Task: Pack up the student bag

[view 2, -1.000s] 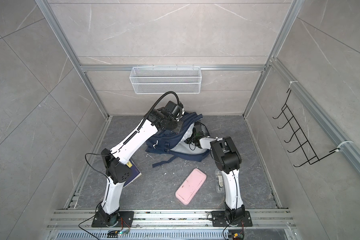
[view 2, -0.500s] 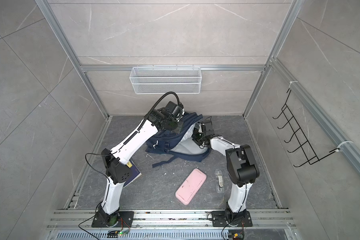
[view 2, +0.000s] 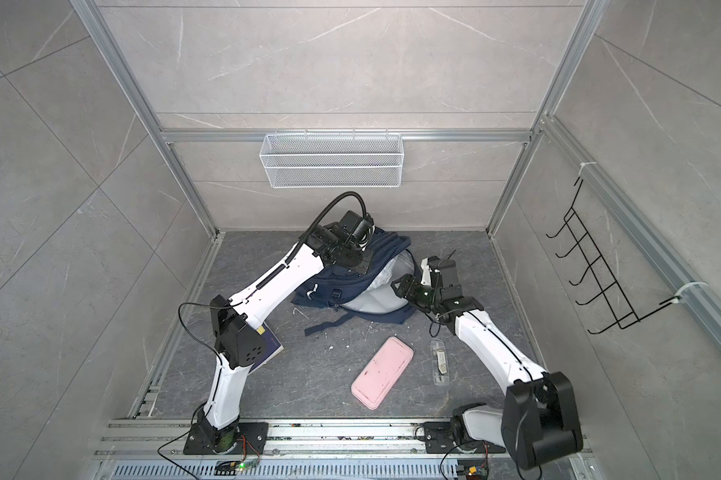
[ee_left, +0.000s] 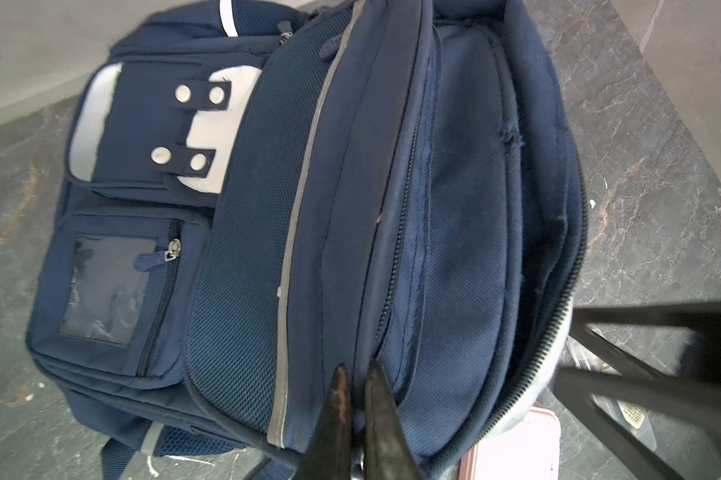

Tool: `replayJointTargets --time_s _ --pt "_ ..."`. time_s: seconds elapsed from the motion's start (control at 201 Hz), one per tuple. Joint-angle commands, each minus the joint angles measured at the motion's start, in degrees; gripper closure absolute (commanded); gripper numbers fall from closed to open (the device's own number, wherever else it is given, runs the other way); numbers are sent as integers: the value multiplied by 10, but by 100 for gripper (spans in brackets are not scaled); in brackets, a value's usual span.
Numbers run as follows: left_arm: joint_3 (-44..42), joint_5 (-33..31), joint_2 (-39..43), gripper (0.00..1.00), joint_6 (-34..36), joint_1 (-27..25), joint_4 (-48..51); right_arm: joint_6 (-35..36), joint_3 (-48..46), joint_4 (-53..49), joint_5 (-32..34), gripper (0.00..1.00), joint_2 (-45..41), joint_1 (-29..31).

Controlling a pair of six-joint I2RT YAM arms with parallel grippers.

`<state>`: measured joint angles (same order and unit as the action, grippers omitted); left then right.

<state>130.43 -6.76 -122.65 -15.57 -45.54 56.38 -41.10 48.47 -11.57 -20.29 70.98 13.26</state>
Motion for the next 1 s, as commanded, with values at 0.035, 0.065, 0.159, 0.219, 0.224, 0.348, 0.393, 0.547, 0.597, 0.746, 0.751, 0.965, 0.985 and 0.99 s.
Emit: replayJointTargets --time_s 0.035,0.065,0.159,0.219,0.224,0.348,0.393,0.547,0.597,0.746,0.751,0.965,0.985,0.99 --pt "-11 22 -11 100 -29 -18 -55 27 -36 -73 28 29 -73 0" --pt "-10 22 -17 100 -30 -24 -55 27 -42 -81 32 29 -88 -1" --pt "-14 21 -31 100 -36 -40 -58 32 -47 -108 46 29 -132 0" --pt "-27 21 -34 99 -42 -47 -67 37 -45 -120 48 29 -150 0" --pt "-28 22 -35 98 -43 -48 -67 37 -44 -121 48 29 -151 0" --pt "-55 36 -38 83 -57 -56 -88 47 -29 -142 47 29 -155 -1" --pt "-61 37 -39 79 -59 -57 -90 49 -25 -143 45 29 -153 0" --pt "-79 17 -19 56 -52 -55 -88 49 -13 -142 39 29 -151 1" --pt "-84 8 -4 51 -48 -50 -84 47 -10 -138 32 29 -151 1" --pt "-148 -10 76 48 -47 -32 -98 45 -2 -122 10 28 -144 9" --pt "-153 -10 78 48 -48 -31 -99 46 -2 -122 9 28 -143 9" --pt "-362 -20 236 45 -96 22 -165 54 11 -108 19 28 -114 48" --pt "-382 -22 252 45 -102 29 -170 54 13 -108 22 28 -110 52" --pt "-389 -21 255 45 -104 31 -171 55 14 -108 22 28 -110 53"
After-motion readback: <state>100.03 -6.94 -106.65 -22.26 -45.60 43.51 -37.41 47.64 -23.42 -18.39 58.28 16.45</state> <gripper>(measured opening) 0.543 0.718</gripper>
